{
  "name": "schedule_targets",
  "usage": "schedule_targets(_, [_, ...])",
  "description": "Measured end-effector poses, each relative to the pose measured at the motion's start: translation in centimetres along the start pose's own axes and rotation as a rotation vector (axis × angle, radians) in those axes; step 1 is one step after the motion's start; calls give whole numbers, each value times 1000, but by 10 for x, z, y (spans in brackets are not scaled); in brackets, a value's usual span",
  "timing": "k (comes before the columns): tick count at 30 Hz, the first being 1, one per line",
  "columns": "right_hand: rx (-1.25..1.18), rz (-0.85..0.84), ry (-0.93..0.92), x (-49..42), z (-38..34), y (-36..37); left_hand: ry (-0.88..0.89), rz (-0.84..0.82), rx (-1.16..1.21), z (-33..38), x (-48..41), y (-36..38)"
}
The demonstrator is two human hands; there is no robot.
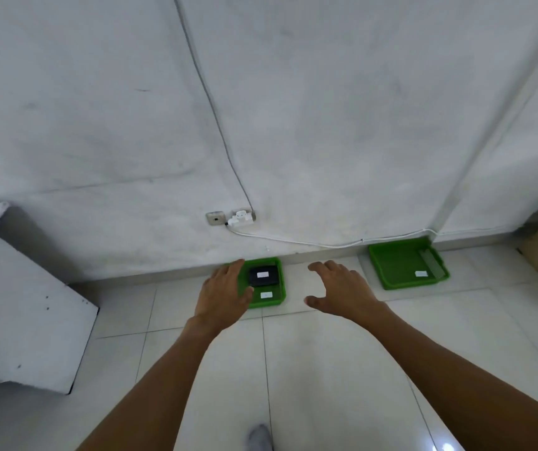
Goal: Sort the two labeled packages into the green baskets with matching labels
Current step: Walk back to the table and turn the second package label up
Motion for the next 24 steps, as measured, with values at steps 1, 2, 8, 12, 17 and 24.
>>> schedule_targets(1, [-5, 5, 4, 19, 9, -3, -12, -3, 15, 15, 15, 4])
schedule_targets(2, [-6, 6, 4, 34, 16, -5, -26, -6, 37, 26, 27, 7])
schedule_targets(8, [-38, -10, 22, 121, 62, -14, 7, -67, 98, 101, 92, 37])
schedule_targets(12, [-71, -8, 58, 167, 84, -12, 26, -107, 181, 129, 118, 60])
schedule_targets(17, [-236, 57, 179, 228, 114, -5, 70, -128, 366, 162, 144, 88])
schedule_targets(24, [-311, 138, 301, 316, 156, 17, 213, -182, 451, 215, 182, 143])
Point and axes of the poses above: each hand's wrist, its own x-axis away from the middle knuckle, its own y-axis out of the palm, z = x × y, the point moved 3 cm from there along -x, towards the middle knuckle, and after that the axes turned 15 degrees about x, right-handed, at the moved point
